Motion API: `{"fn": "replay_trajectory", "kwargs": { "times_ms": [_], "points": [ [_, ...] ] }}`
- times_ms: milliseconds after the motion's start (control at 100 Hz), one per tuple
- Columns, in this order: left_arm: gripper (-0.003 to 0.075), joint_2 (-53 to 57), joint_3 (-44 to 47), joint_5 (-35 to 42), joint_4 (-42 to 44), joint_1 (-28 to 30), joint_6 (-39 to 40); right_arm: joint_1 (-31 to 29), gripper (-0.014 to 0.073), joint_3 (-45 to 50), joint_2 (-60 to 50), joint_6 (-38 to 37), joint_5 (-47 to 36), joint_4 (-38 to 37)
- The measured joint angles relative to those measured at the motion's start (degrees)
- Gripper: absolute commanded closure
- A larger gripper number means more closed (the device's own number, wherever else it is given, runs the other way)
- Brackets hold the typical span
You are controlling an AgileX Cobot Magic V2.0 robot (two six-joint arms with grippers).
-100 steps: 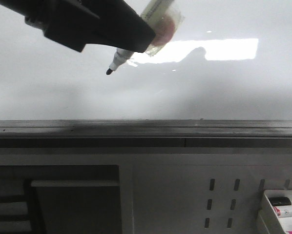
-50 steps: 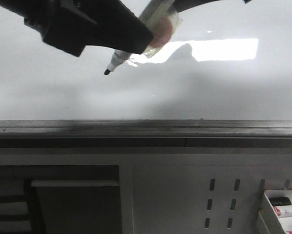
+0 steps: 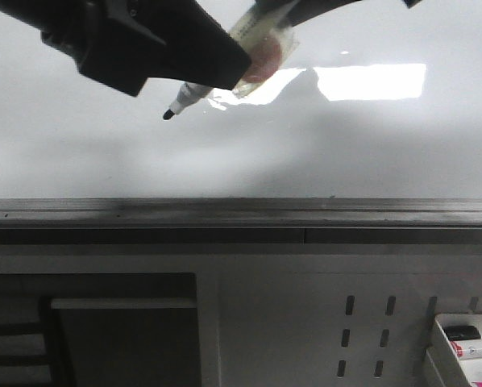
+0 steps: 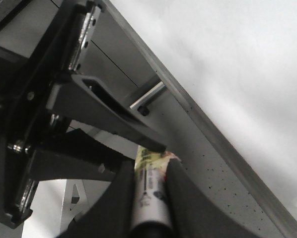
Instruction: Write number 4 on whiteboard
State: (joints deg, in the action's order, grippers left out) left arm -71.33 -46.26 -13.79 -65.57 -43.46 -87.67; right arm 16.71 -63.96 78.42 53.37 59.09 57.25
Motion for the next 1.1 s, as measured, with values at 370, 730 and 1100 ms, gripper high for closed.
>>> {"fn": "replay_trajectory", "kwargs": {
  "times_ms": [370,730,1100],
  "points": [
    [0.0208,5.27,0.00,8.93,-0.58,0.83,-0.10,0.00,0.0656,3.38,-3.30,0.64,-5.43,0.42],
    [0.0209,17.29,6.14,11.95,-12.74,16.85,-0.10,0.00,0.0657,13.69,-15.42,5.33,-20.71,1.02],
    [0.0209,19.90,8.88,9.48,-16.05,23.48,-0.10,0.00,0.0657,13.81,-12.42,19.01,-31.14,15.60]
  ]
}}
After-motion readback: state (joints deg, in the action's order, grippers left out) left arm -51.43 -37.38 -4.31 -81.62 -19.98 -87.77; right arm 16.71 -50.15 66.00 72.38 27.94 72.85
